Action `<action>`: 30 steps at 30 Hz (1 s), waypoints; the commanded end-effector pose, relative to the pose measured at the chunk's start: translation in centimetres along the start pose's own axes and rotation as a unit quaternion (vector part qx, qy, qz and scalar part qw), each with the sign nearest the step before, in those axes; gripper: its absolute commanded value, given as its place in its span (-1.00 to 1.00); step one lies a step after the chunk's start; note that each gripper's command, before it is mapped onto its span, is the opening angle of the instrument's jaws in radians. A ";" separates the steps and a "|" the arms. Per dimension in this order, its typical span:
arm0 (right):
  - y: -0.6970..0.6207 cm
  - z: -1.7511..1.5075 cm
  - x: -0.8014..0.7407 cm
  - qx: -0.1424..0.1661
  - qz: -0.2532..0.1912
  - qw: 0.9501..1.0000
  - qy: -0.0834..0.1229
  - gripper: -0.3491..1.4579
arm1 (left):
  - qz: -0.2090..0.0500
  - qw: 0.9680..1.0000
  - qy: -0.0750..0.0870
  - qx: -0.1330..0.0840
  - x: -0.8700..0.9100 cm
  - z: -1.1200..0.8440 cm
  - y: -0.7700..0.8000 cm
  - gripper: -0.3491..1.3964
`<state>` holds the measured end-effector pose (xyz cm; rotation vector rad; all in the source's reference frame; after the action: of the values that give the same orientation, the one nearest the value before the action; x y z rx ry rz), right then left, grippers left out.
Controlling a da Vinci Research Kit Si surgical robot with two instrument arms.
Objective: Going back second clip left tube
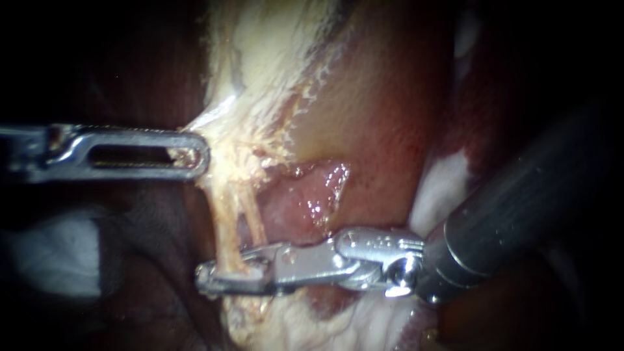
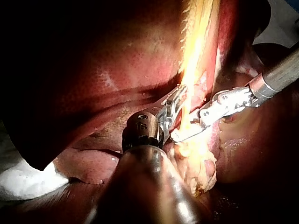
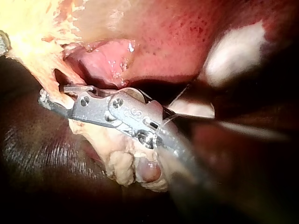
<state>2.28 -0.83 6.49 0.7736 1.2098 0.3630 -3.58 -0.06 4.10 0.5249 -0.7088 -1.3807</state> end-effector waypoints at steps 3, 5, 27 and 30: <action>0.00 0.01 0.00 0.000 0.000 1.000 0.000 -1.00 | 0.000 1.000 0.000 0.000 0.00 0.00 0.00 -1.00; 0.00 0.01 0.00 0.000 0.000 1.000 0.000 -1.00 | 0.000 1.000 0.000 0.000 0.00 0.00 0.00 -1.00; 0.08 0.25 0.11 -0.019 -0.083 0.995 0.050 0.05 | 0.000 1.000 0.000 0.000 0.00 0.00 -0.01 -1.00; 0.11 0.24 0.12 -0.020 -0.103 0.993 0.050 0.05 | 0.000 1.000 0.000 -0.001 0.01 -0.01 -0.01 -1.00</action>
<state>2.56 -0.76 6.53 0.5851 1.3624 0.2463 -3.59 -0.07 4.09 0.5240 -0.7085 -1.3817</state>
